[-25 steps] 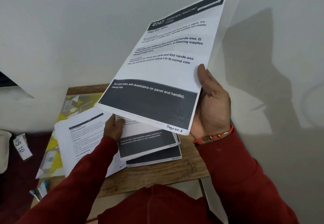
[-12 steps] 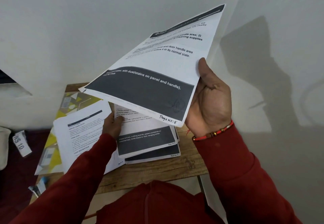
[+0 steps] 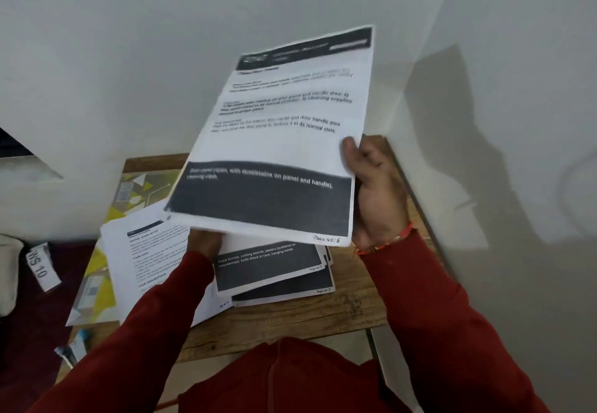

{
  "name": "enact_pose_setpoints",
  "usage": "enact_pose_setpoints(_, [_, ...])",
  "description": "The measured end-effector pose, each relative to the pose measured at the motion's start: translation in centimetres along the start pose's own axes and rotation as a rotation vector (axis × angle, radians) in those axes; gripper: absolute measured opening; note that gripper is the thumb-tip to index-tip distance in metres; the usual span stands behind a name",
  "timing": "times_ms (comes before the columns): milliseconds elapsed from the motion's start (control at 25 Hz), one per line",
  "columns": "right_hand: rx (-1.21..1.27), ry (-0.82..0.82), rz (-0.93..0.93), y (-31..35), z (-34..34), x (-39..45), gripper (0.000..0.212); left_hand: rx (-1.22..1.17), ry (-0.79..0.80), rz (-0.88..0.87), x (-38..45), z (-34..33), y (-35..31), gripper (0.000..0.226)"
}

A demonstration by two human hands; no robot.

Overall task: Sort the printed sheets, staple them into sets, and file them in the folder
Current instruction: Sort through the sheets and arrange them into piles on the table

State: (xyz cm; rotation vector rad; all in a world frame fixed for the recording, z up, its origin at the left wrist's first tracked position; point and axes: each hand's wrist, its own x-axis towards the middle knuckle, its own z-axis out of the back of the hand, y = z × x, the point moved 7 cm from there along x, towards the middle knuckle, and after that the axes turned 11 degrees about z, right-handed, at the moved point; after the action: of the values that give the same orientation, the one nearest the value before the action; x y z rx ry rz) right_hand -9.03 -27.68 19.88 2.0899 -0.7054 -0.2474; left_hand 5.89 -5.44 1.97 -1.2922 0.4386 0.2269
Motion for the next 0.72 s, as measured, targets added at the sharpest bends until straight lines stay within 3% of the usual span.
enact_pose_setpoints(120, [-0.346, -0.176, -0.069, -2.5, 4.2, 0.1, 0.017, 0.034, 0.002, -0.011, 0.1, 0.2, -0.2, 0.019])
enact_pose_setpoints(280, [-0.185, -0.208, -0.138, -3.2, 4.8, 0.3, 0.021, -0.084, 0.014, 0.019, -0.6, 0.3, 0.0, 0.01])
enact_pose_setpoints(400, [0.005, -0.155, -0.052, -1.1, 2.0, 0.7, 0.027, 0.019, -0.06, 0.035, -0.2, 0.6, 0.1, 0.013])
enact_pose_setpoints(720, [0.139, -0.082, 0.125, 5.1, -3.0, -0.5, 0.039, -0.003, -0.002, 0.068, -0.4, 0.1, -0.3, 0.02])
